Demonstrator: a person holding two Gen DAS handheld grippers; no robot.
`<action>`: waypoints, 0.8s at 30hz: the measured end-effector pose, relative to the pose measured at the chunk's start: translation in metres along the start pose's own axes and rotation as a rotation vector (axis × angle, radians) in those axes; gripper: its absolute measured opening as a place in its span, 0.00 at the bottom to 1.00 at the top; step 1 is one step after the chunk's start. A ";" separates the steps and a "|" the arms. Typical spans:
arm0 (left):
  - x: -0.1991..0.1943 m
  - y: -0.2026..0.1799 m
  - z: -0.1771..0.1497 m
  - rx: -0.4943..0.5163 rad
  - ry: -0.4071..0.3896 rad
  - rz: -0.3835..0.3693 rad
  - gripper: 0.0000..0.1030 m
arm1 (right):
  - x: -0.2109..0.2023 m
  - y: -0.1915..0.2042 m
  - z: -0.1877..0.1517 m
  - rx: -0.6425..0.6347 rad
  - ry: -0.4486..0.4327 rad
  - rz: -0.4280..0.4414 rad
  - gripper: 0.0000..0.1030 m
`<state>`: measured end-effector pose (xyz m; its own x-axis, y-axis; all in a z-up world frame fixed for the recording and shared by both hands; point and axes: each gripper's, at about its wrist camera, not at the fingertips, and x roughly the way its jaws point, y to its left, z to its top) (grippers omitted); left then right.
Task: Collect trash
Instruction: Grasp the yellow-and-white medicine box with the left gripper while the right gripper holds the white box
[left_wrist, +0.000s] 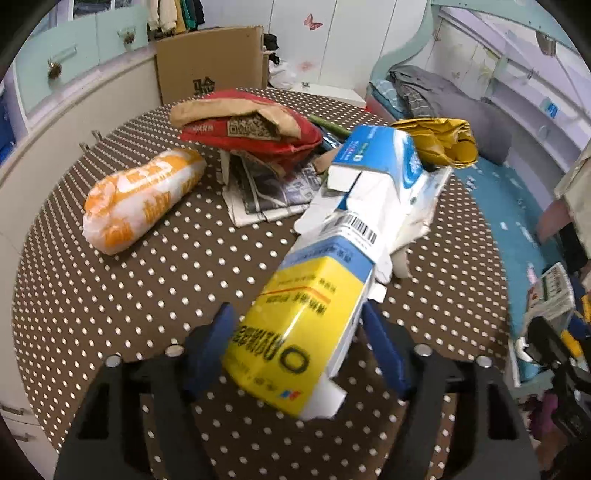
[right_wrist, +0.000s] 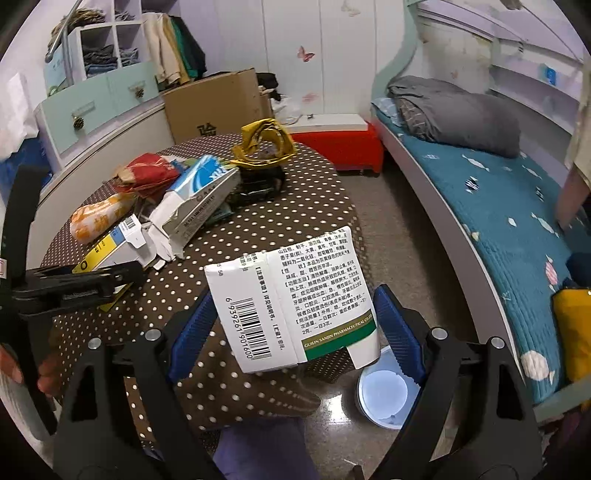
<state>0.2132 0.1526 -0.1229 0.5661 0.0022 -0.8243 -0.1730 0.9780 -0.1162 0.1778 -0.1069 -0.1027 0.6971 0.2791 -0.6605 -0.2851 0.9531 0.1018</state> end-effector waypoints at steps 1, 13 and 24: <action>-0.002 0.000 -0.001 -0.003 0.000 -0.001 0.60 | -0.002 -0.001 -0.001 0.002 -0.001 0.000 0.81; -0.044 -0.008 -0.040 -0.008 -0.039 -0.003 0.55 | -0.034 0.007 -0.014 -0.023 -0.038 0.031 0.81; -0.059 -0.069 -0.058 0.125 -0.049 -0.066 0.55 | -0.054 -0.012 -0.028 0.014 -0.030 0.001 0.81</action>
<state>0.1455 0.0733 -0.0985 0.6119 -0.0563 -0.7890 -0.0338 0.9947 -0.0972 0.1250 -0.1366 -0.0891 0.7164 0.2836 -0.6374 -0.2768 0.9542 0.1134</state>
